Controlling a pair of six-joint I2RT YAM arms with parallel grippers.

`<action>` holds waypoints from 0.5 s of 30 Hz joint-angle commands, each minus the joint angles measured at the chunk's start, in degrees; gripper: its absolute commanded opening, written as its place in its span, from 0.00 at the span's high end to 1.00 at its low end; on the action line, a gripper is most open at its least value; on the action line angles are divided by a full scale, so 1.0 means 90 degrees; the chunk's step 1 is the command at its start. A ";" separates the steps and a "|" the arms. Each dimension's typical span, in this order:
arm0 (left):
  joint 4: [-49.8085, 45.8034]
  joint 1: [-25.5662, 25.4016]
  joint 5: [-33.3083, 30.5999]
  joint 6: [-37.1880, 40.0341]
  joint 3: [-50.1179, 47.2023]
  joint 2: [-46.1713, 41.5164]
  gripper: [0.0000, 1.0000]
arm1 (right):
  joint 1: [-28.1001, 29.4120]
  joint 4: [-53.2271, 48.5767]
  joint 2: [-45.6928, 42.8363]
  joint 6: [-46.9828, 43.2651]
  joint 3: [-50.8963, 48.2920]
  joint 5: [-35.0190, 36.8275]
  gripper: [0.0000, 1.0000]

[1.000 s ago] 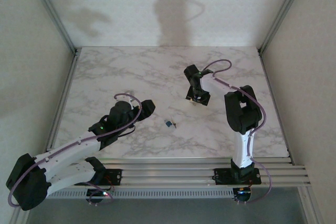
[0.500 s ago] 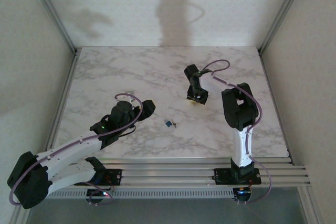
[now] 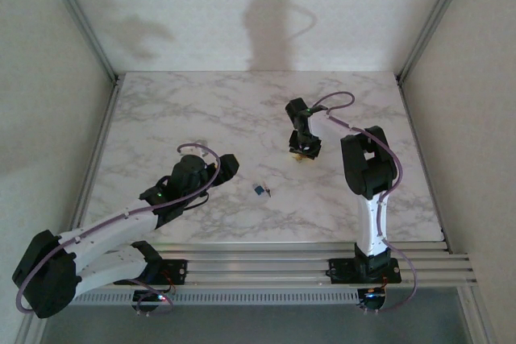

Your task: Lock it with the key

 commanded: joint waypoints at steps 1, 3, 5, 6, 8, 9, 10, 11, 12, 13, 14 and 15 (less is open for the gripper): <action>-0.0037 -0.0048 -0.0124 0.0104 0.0073 0.0016 0.18 | -0.0057 0.0202 0.0191 -0.0107 -0.0146 -0.0096 0.63; -0.0027 -0.0036 -0.0120 0.0101 0.0063 0.0015 0.18 | -0.0057 0.0259 0.0167 -0.0149 -0.0198 -0.0132 0.67; -0.0034 -0.0042 -0.0113 0.0099 0.0053 0.0019 0.18 | -0.0056 0.0305 0.0125 -0.0186 -0.0242 -0.0172 0.70; -0.0028 -0.0045 -0.0113 0.0090 0.0053 0.0011 0.18 | -0.0060 0.0315 0.0104 -0.0195 -0.0266 -0.0177 0.70; -0.0018 -0.0046 -0.0106 0.0080 0.0046 -0.0005 0.18 | -0.0060 0.0356 0.0050 -0.0233 -0.0315 -0.0206 0.70; -0.0022 -0.0038 -0.0110 0.0063 0.0043 -0.0017 0.18 | -0.0057 0.0414 0.0012 -0.0268 -0.0359 -0.0258 0.72; -0.0009 -0.0046 -0.0102 0.0061 0.0043 -0.0016 0.18 | -0.0054 0.0463 -0.0013 -0.0307 -0.0398 -0.0329 0.73; -0.0008 -0.0043 -0.0084 0.0055 0.0031 -0.0035 0.18 | -0.0059 0.0490 -0.0037 -0.0343 -0.0435 -0.0379 0.75; 0.0002 -0.0046 -0.0078 0.0051 0.0029 -0.0035 0.18 | -0.0053 0.0506 -0.0067 -0.0363 -0.0465 -0.0402 0.75; 0.0016 -0.0048 -0.0069 0.0042 0.0024 -0.0035 0.18 | -0.0054 0.0533 -0.0115 -0.0377 -0.0511 -0.0418 0.75; 0.0032 -0.0047 -0.0055 0.0031 0.0009 -0.0044 0.18 | -0.0048 0.0594 -0.0178 -0.0405 -0.0591 -0.0453 0.76; 0.0041 -0.0046 -0.0048 0.0013 -0.0003 -0.0044 0.18 | -0.0049 0.0671 -0.0257 -0.0439 -0.0680 -0.0499 0.77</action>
